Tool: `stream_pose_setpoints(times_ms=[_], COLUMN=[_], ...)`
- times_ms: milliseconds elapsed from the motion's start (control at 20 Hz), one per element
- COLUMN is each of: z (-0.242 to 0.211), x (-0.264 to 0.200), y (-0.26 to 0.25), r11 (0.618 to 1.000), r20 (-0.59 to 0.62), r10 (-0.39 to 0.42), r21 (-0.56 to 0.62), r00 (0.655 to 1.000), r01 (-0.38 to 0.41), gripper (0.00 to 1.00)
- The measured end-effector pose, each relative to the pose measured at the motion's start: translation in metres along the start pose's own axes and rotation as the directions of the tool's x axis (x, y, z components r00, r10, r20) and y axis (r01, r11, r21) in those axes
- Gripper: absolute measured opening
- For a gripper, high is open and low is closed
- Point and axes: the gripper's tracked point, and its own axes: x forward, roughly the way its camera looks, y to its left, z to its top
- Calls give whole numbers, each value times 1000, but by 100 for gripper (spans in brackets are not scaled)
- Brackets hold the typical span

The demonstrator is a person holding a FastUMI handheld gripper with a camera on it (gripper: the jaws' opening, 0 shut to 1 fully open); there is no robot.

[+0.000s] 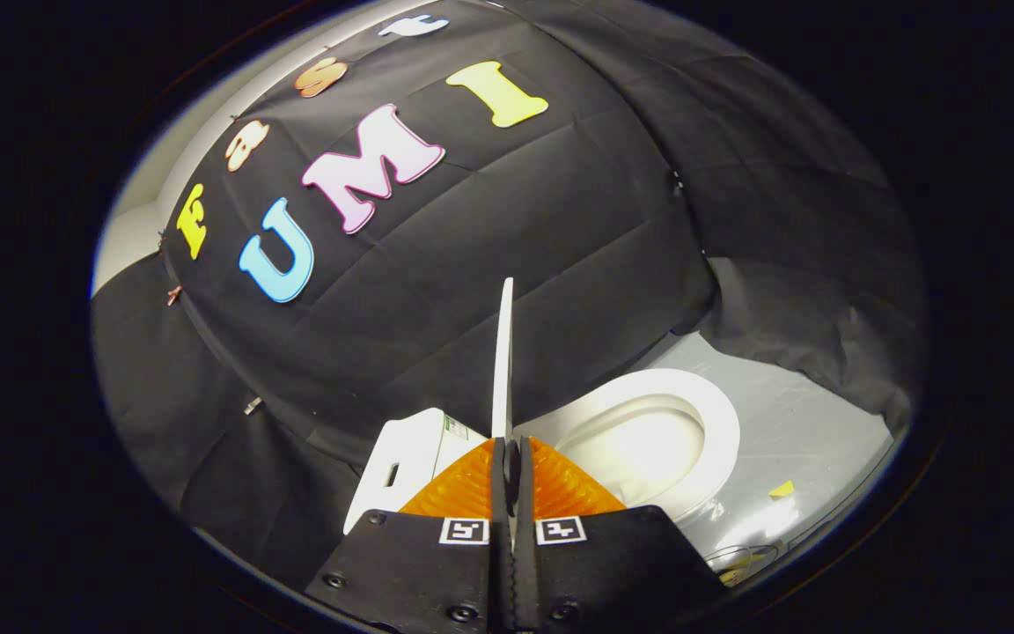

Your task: Open the toilet lid.

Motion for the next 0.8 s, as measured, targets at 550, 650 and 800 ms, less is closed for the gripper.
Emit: stream_pose_setpoints(times_ms=[550,650,800], z=[-25,-35,-48], x=[6,7,8], y=[118,139,168], r11=[949,926,903], r20=[64,71,81], r10=[-47,-47,-35], r21=[-309,-370,-425], r00=[997,996,996], r01=[65,70,66], gripper=[5,5,5])
